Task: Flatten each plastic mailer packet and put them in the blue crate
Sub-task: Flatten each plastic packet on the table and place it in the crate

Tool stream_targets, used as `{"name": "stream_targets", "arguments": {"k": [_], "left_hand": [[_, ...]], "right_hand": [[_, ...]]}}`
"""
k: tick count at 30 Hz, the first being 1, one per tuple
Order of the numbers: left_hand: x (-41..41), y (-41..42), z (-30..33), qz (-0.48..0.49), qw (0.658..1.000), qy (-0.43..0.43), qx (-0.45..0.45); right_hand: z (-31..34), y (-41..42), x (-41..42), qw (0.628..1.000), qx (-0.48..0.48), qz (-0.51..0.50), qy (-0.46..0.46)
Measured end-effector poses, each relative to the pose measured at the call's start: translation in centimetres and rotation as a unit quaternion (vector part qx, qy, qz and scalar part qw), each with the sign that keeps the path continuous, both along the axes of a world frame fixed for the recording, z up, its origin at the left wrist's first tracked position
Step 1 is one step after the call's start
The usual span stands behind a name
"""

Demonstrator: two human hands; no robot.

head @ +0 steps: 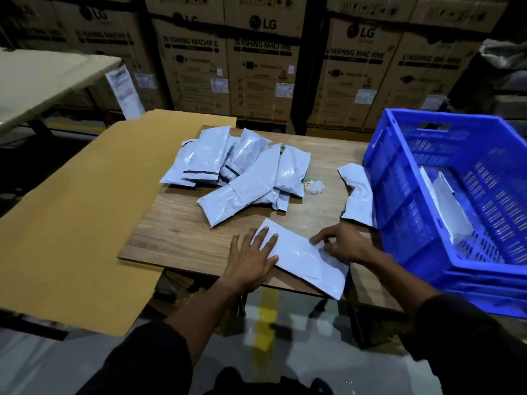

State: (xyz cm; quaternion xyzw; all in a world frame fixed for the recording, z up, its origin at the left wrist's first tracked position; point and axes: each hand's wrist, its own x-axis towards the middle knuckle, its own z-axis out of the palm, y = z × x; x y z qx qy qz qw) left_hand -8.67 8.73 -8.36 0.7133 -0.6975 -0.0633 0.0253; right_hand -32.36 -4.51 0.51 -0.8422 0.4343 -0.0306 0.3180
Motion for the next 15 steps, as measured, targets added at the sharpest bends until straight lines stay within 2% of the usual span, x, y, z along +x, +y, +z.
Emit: {"name": "stream_targets", "arguments": {"k": [2,4,6,8,10,12,15], "left_hand": [[-0.7,0.0,0.3,0.034,0.999,-0.012,-0.004],[-1.4,0.1,0.8,0.060,0.997,-0.023,-0.046],[-2.2,-0.3,1.2,0.050,0.992,-0.031,-0.109],[-2.9,-1.1,1.7,-0.005,0.990,-0.016,-0.137],[-3.7,-2.0,2.7,-0.058,0.988,0.060,-0.129],[-4.3,-2.7,2.9,-0.071,0.982,0.146,-0.100],[-4.3,-2.8,1.3,-0.055,0.976,0.181,-0.108]], "right_hand": [[-1.1,1.1,0.9,0.988,-0.149,-0.039,-0.002],[-2.9,3.9,2.2,0.976,-0.204,-0.038,-0.058],[-4.9,6.5,3.2,0.976,-0.215,0.012,-0.025],[-6.5,7.4,3.6,0.973,-0.224,0.054,0.025],[-7.0,7.1,3.6,0.974,-0.212,0.067,0.046],[-7.1,6.9,3.4,0.978,-0.193,0.065,0.040],[-7.3,6.9,3.0,0.983,-0.172,0.058,0.037]]}}
